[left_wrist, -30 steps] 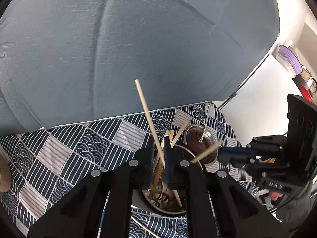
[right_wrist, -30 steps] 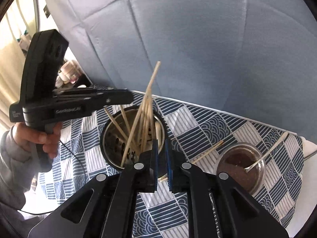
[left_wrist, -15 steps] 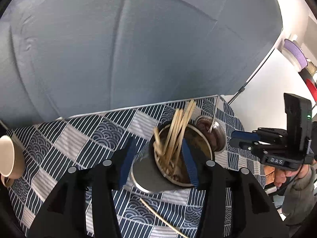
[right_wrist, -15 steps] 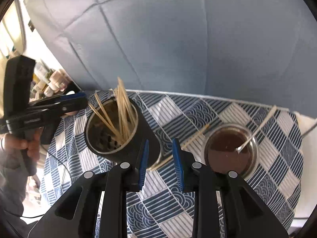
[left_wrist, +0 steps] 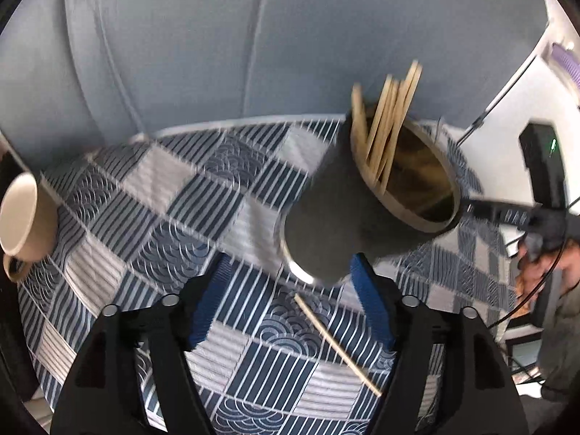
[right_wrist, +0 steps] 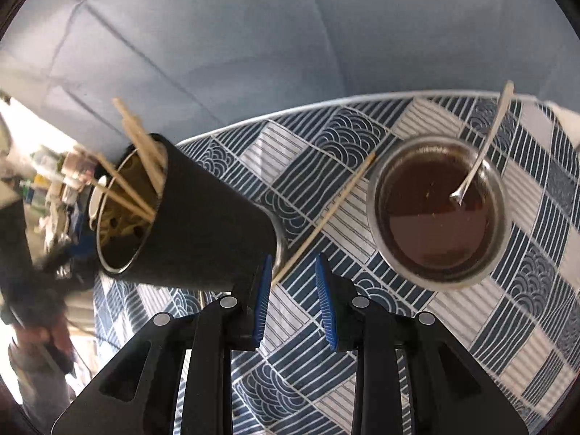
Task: Organize utensils
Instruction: 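Move both open tools down to the last two chopsticks on the cloth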
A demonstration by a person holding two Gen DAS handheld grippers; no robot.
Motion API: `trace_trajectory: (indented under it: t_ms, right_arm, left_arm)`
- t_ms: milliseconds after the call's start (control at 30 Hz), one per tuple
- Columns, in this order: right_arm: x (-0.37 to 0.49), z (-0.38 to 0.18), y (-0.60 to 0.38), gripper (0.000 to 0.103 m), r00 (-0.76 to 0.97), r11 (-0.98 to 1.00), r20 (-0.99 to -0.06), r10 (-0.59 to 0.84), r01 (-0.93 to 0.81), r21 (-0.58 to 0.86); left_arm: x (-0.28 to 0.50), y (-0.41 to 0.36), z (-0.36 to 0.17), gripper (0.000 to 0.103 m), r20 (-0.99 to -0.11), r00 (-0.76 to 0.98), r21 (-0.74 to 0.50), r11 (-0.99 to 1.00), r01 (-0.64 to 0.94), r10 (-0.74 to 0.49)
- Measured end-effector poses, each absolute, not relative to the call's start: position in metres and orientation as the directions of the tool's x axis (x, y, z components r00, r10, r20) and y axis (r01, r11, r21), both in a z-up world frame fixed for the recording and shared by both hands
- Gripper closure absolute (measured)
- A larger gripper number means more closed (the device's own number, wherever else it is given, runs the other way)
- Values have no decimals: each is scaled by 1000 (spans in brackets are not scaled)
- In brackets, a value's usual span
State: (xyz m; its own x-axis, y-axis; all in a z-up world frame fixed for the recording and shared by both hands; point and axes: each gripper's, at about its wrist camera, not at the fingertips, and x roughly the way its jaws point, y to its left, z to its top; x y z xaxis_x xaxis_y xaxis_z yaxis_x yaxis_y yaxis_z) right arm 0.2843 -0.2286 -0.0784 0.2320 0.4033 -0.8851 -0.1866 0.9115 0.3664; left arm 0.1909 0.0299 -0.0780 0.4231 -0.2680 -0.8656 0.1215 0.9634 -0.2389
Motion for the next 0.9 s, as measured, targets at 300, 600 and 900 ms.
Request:
trace_trajectory:
  t_ms: [300, 600, 900]
  right_arm:
    - [295, -102, -218, 71, 184, 921, -902, 389, -107, 375]
    - [317, -128, -217, 71, 139, 930, -926, 352, 61, 363]
    - [336, -158, -218, 70, 74, 910, -926, 369, 173, 376]
  left_arm:
    - [170, 16, -138, 26, -915, 300, -248, 963, 109, -269]
    - [162, -11, -164, 23, -950, 227, -174, 968, 182, -213]
    - [161, -30, -183, 18, -969, 198, -122, 983, 137, -147]
